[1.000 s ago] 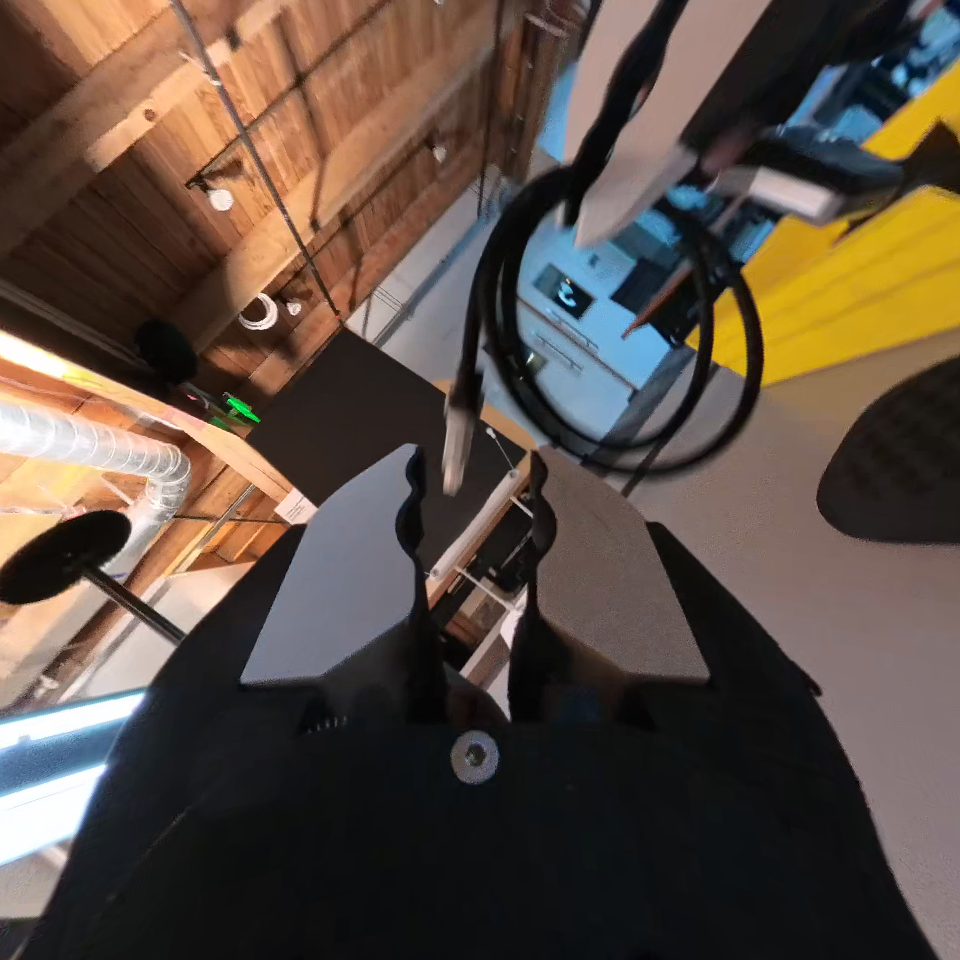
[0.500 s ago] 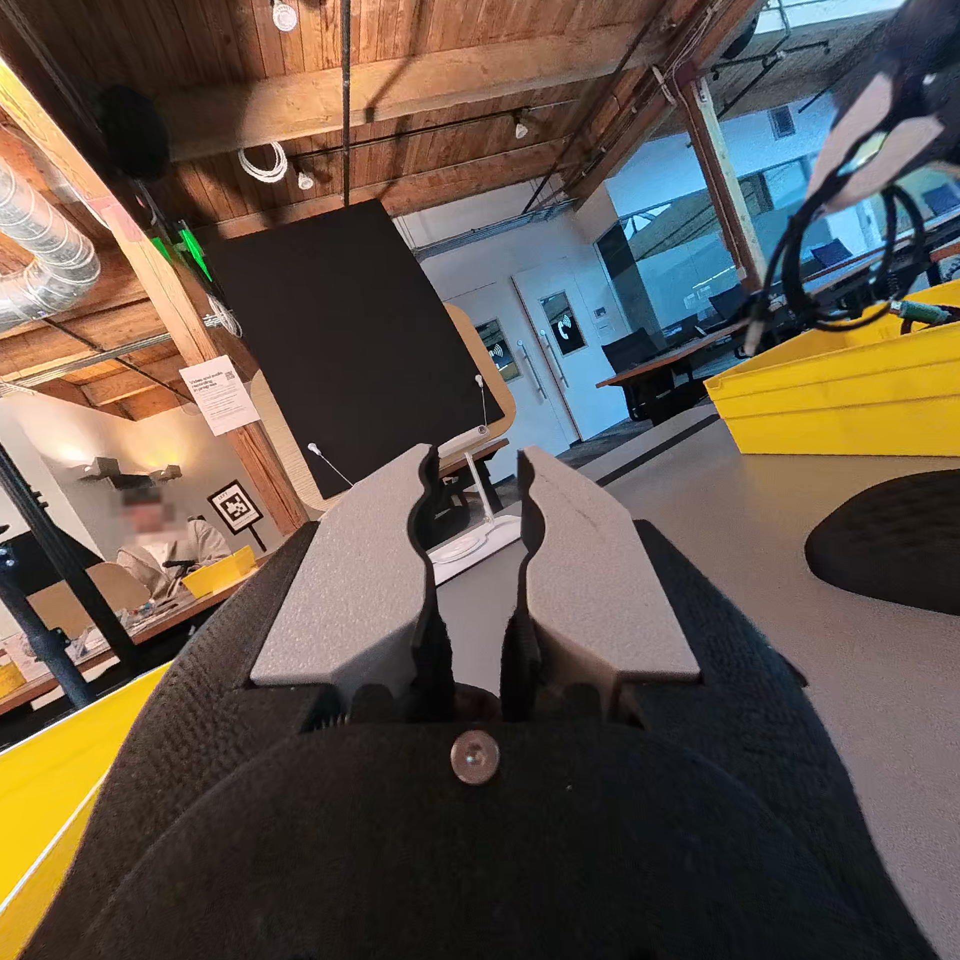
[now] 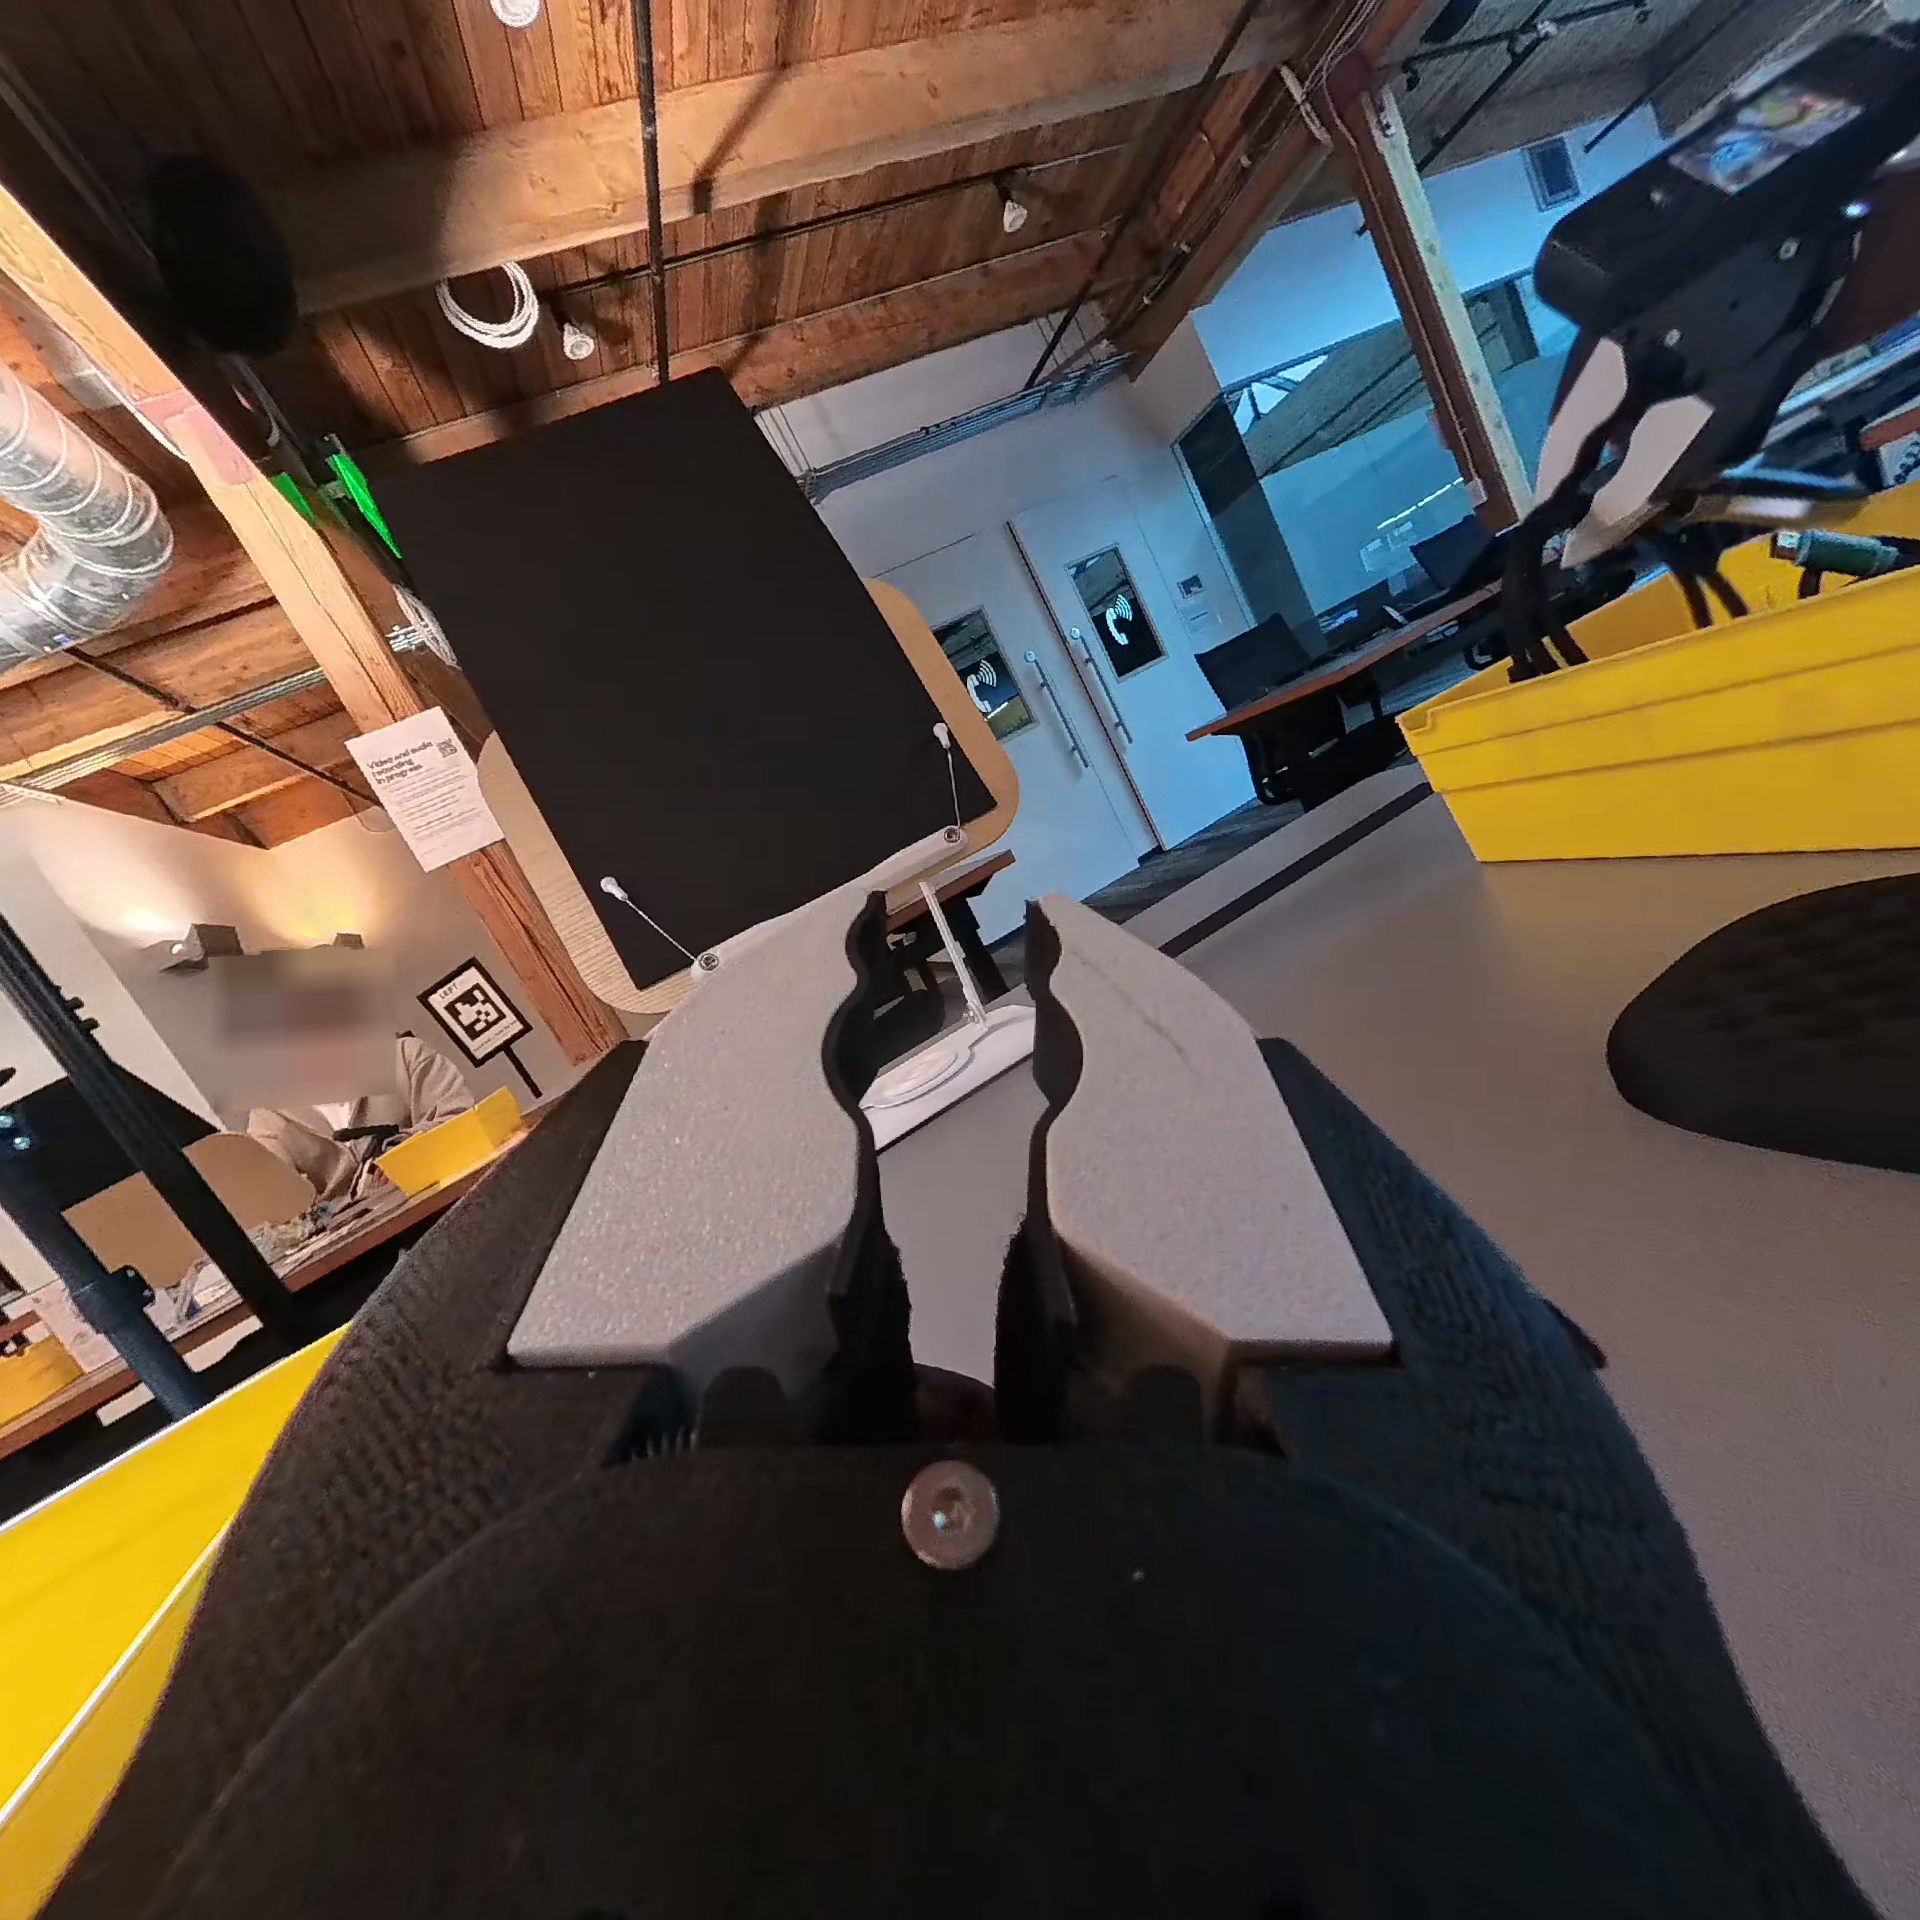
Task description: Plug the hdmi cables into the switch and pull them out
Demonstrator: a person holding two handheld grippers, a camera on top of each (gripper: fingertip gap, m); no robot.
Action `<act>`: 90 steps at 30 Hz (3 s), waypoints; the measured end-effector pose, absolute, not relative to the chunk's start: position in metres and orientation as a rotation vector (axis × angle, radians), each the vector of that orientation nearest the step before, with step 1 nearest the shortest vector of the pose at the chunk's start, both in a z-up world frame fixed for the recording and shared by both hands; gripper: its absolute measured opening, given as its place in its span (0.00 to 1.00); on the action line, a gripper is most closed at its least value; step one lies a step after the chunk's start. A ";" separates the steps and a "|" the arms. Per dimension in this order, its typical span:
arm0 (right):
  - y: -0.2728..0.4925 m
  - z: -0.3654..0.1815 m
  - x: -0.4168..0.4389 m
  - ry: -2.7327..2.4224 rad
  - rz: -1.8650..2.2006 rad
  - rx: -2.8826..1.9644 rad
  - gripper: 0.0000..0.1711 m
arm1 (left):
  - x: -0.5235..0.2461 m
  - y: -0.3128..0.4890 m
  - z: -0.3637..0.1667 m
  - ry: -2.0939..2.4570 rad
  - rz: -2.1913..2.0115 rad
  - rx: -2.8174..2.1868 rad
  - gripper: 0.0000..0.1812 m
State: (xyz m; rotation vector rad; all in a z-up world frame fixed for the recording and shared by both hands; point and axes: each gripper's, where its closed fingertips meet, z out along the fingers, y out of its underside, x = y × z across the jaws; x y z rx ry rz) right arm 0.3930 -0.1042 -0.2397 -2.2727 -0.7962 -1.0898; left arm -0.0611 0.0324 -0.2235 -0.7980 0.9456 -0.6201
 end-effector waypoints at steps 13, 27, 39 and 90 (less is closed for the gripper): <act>-0.138 -0.296 0.410 -0.285 -0.736 -2.500 0.25 | -0.058 0.033 -0.227 0.958 -0.616 -0.804 0.14; -0.113 -0.184 0.107 -0.399 -0.235 -1.496 0.41 | -0.057 0.025 -0.225 0.969 -0.670 -0.779 0.14; -0.081 -0.283 0.063 -0.559 -0.236 -1.676 0.40 | -0.162 0.088 -0.188 1.175 -0.412 -1.100 0.20; -0.130 -0.149 -0.045 -0.417 0.140 -0.829 0.18 | -0.134 0.012 -0.119 0.397 -1.750 -0.711 0.08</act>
